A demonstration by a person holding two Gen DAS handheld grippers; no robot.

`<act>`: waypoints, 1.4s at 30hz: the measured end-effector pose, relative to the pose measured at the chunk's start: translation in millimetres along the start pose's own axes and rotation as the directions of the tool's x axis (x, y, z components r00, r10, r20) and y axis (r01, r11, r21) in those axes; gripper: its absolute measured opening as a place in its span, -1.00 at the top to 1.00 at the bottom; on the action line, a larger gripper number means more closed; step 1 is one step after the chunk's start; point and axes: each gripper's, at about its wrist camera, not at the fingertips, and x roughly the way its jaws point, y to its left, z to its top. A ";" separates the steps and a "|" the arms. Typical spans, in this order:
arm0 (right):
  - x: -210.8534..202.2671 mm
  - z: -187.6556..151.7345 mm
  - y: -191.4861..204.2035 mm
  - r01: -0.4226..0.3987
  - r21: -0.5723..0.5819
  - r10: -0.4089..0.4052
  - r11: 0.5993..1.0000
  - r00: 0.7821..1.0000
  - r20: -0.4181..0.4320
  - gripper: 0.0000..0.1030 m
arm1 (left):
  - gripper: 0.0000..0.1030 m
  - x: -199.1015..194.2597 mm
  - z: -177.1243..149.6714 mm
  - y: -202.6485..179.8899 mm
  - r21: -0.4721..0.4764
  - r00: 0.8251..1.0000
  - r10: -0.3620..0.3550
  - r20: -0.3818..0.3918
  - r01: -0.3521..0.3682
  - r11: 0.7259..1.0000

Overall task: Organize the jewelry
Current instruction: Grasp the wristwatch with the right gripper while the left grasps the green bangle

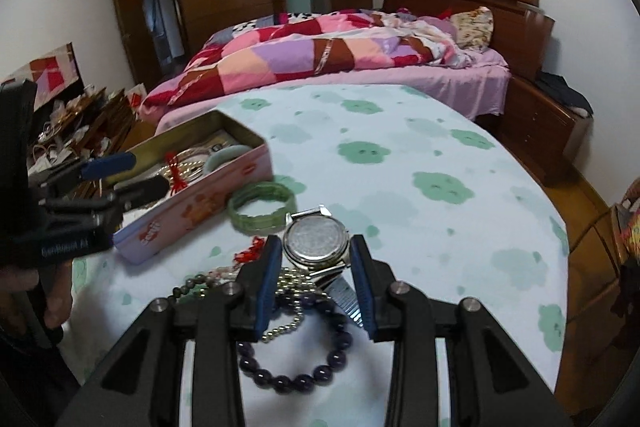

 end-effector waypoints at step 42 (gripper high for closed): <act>-22.1 13.2 -15.8 -0.009 0.048 0.005 0.999 0.997 0.083 0.28 | 0.89 2.3 44.3 -33.8 0.051 0.984 -0.170 -0.054 0.173 0.984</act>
